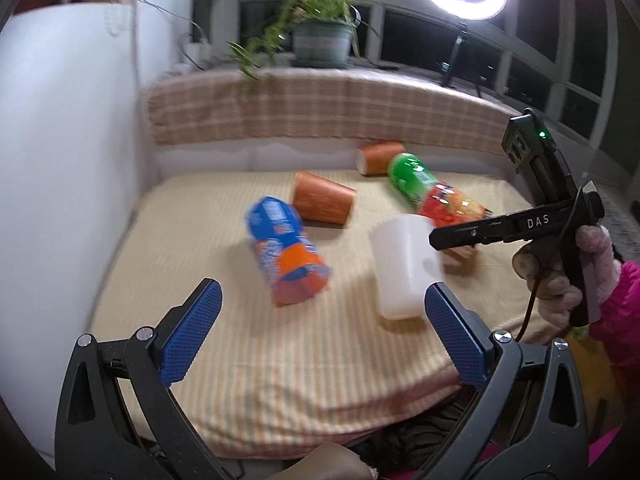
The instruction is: Flip cup upright
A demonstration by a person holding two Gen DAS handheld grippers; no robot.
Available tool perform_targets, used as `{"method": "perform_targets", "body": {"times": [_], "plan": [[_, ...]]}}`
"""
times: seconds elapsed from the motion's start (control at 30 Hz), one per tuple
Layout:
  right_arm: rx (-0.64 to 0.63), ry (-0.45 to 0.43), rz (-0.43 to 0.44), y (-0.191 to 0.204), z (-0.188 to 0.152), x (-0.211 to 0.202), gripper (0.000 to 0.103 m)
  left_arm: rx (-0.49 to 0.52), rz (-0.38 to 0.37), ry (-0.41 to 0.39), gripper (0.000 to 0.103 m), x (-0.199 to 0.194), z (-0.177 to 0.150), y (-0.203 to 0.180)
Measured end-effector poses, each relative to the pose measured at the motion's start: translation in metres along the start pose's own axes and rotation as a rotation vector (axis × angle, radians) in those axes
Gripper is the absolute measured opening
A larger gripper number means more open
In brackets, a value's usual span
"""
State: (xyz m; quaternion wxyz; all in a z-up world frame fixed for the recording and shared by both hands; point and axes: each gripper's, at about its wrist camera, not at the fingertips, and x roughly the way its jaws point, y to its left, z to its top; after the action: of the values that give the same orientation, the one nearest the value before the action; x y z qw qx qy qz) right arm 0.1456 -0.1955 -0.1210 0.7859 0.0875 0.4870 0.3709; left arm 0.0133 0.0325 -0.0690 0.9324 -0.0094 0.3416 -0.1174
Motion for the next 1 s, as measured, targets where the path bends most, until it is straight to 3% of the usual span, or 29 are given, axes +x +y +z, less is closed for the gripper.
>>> {"method": "perform_targets", "body": {"times": [0.2,0.37,0.63,1.0], "plan": [[0.038,-0.113,-0.047,-0.002,-0.026,-0.036,0.081,-0.082,-0.211,0.154,0.103,0.046,0.024,0.0],[0.032,-0.196,-0.19,0.006,-0.065,-0.065,0.081,-0.083,-0.285,0.287,0.098,0.095,0.047,-0.016],[0.069,-0.269,-0.295,0.012,-0.106,-0.099,0.081,-0.132,-0.31,0.478,0.087,0.157,0.059,-0.024],[0.045,-0.295,-0.361,0.023,-0.123,-0.112,0.081,-0.151,-0.298,0.592,0.085,0.2,0.062,-0.026]]}}
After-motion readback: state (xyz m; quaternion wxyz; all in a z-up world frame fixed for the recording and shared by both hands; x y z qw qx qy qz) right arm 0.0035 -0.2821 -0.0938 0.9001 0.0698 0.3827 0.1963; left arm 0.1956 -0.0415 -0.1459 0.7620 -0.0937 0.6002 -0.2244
